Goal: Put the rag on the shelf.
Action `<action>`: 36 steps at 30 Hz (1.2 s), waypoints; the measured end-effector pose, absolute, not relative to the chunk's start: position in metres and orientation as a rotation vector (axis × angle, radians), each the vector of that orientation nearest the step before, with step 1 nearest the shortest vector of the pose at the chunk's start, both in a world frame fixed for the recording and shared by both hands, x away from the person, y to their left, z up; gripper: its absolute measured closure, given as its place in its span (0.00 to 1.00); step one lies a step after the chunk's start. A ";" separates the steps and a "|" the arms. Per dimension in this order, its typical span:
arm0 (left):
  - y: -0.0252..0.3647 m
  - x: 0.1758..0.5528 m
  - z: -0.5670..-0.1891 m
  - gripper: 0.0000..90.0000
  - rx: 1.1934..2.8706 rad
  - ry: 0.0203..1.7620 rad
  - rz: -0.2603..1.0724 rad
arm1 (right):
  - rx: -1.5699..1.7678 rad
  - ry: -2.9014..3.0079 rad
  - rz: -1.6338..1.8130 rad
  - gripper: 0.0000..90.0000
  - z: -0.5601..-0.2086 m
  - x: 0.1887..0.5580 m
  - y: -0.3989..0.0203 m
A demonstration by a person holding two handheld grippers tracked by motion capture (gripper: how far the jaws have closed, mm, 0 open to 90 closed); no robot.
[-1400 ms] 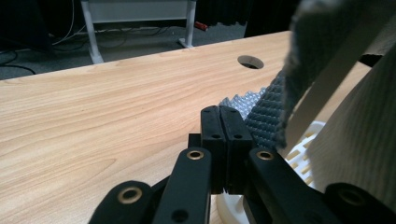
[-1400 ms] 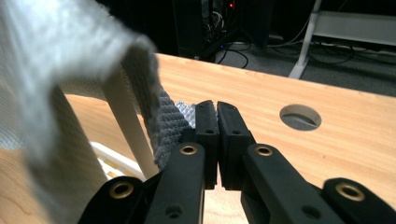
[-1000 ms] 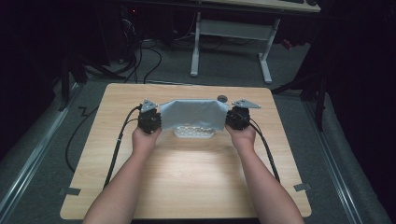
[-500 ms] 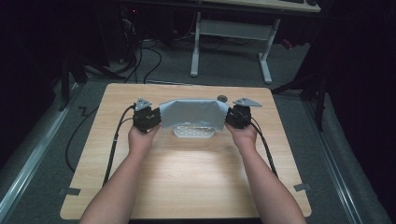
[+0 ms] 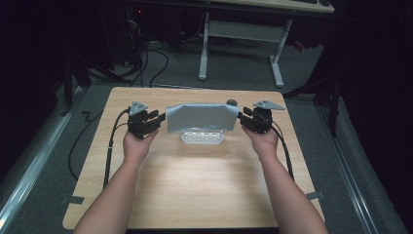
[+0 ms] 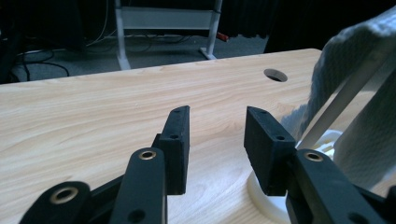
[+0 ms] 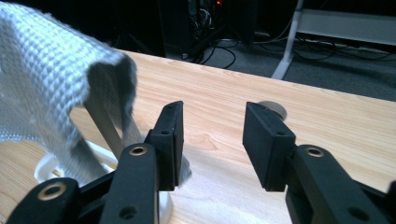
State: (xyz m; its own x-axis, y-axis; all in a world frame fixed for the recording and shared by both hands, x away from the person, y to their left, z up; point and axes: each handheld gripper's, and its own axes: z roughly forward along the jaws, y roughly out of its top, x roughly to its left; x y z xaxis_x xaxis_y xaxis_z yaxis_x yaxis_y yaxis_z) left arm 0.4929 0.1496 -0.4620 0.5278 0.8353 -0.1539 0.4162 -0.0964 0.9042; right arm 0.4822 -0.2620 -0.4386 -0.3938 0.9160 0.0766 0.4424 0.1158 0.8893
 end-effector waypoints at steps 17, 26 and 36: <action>0.180 0.463 -0.473 0.66 1.725 1.100 0.510 | 1.288 1.885 1.207 0.60 -0.443 0.449 -0.279; 0.187 0.427 -0.484 0.60 1.761 1.108 0.473 | 1.174 1.924 1.178 0.52 -0.448 0.405 -0.275; 0.175 0.362 -0.503 0.47 1.840 1.101 0.362 | 1.168 1.929 1.122 0.51 -0.466 0.355 -0.271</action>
State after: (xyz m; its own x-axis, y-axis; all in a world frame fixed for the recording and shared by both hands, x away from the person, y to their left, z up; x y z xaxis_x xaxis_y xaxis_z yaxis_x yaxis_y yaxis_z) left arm 0.3622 0.1751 -0.5029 0.5550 0.8084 -0.1962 0.5346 -0.1659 0.8287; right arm 0.3555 -0.2714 -0.4660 -0.4230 0.9032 -0.0725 0.3837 0.2510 0.8887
